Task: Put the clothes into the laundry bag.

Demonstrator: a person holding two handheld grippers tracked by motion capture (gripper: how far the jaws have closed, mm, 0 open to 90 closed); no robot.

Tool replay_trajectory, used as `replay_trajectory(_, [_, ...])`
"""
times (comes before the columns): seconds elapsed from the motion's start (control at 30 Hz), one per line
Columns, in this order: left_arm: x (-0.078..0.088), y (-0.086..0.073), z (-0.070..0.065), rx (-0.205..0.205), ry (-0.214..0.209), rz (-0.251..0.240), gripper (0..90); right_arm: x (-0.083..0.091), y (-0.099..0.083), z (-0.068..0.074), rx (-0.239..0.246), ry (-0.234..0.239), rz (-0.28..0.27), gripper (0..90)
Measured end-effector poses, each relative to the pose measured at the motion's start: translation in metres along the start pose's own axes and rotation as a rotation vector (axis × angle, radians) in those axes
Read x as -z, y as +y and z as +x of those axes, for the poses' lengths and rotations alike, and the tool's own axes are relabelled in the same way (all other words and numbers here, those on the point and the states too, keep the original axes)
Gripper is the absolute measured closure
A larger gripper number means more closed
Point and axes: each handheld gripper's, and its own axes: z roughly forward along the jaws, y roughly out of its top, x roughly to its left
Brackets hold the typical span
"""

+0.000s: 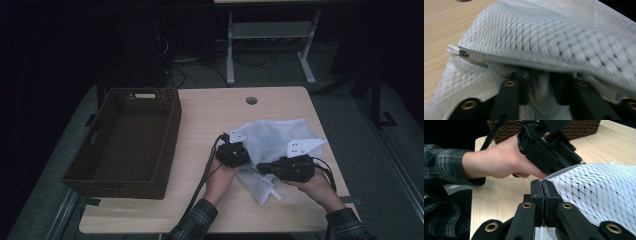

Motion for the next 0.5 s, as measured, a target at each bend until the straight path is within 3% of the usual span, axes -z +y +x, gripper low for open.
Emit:
replay_trajectory(0.2, [0.02,-0.006,0.003,-0.055,-0.029,0.039,49.2,0.001,0.0,-0.001,-0.001,-0.011,-0.008,87.5])
replay_trajectory(0.37, [0.036,-0.011,0.003,-0.122,-0.029,0.085,44.0,0.002,0.0,0.0,-0.003,-0.014,-0.008,87.5])
replay_trajectory(0.5, [0.036,-0.023,0.004,-0.151,-0.059,0.128,39.5,0.004,0.0,0.0,-0.003,-0.019,-0.009,87.5])
